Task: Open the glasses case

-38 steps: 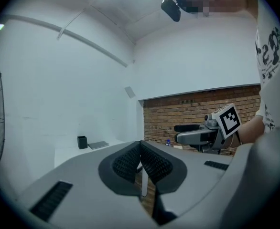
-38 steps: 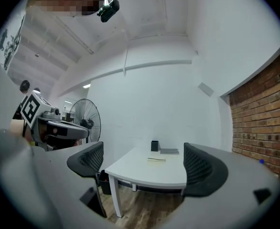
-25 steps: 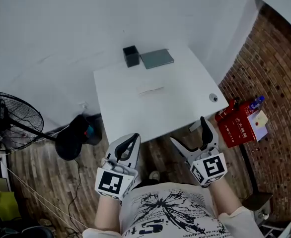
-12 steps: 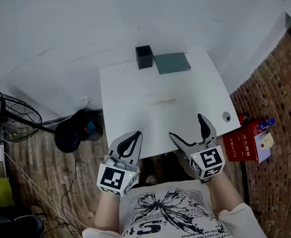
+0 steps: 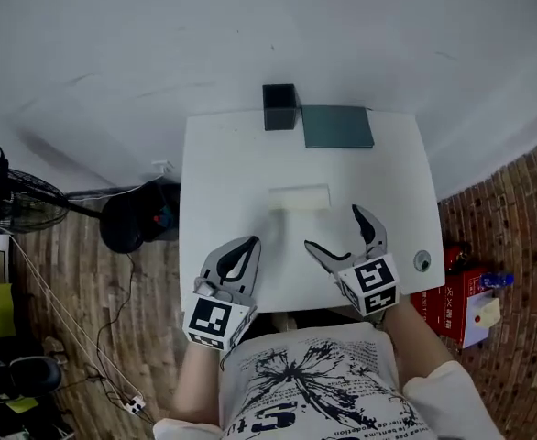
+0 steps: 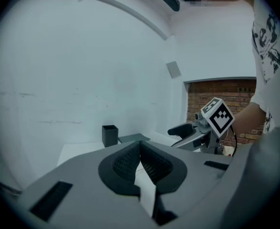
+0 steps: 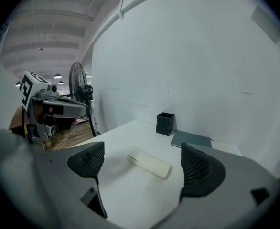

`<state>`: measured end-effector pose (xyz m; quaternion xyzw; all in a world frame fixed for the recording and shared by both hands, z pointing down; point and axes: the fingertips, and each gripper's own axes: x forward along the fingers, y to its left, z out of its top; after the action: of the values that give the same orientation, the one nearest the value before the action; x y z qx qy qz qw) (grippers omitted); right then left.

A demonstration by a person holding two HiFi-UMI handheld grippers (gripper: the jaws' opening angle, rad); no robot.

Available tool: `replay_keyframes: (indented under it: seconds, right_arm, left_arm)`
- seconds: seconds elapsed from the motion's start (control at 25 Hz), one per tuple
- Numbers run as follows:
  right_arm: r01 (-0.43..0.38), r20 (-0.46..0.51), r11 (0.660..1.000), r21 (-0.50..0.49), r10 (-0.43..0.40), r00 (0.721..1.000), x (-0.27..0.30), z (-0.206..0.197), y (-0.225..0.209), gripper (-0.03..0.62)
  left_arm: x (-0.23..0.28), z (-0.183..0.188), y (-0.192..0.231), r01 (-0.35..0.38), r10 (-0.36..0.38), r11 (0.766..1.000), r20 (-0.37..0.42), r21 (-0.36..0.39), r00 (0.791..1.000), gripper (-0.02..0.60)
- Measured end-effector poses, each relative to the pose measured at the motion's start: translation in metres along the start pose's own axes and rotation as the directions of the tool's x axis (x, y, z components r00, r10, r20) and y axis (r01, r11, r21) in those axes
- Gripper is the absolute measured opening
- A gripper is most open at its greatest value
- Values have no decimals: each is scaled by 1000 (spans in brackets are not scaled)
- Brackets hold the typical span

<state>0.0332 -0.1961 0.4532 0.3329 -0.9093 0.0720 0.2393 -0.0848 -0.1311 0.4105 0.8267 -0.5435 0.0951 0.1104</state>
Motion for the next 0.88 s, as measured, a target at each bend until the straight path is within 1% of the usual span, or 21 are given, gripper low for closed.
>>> replay_keyframes:
  seconds: [0.08, 0.2, 0.32, 0.4, 0.52, 0.6, 0.68, 0.76, 0.88]
  right_arm:
    - [-43, -59, 998, -50, 40, 997, 15, -13, -16, 514]
    - [-134, -154, 985, -106, 117, 981, 36, -30, -33, 514]
    - [-222, -248, 966, -136, 184, 951, 57, -46, -44, 502]
    - [-274, -308, 949, -153, 218, 926, 70, -56, -47, 491]
    - [-329, -374, 928, -176, 246, 894, 93, -72, -52, 457]
    - [-366, -416, 910, -196, 261, 871, 108, -83, -54, 450]
    - [-411, -460, 883, -225, 276, 844, 120, -94, -54, 446]
    - [-448, -496, 856, -256, 282, 821, 129, -103, -55, 433]
    - [-474, -523, 820, -321, 264, 810, 138, -111, -59, 404]
  left_arm:
    - [19, -10, -2, -18, 18, 1000, -18, -7, 1000, 14]
    - [44, -27, -4, -45, 45, 999, -33, -13, 998, 14]
    - [65, -44, -3, -61, 60, 998, -44, -23, 997, 13]
    - [77, -58, -1, -72, 68, 996, -59, -52, 996, 14]
    - [98, -81, 5, -85, 77, 993, -103, -77, 992, 14]
    - [113, -98, 9, -88, 75, 992, -138, -87, 988, 14]
    - [124, -114, 13, -94, 76, 990, -173, -101, 982, 12]
    - [132, -125, 17, -115, 91, 988, -204, -105, 975, 13]
    - [142, -134, 23, -162, 131, 980, -234, -118, 963, 14]
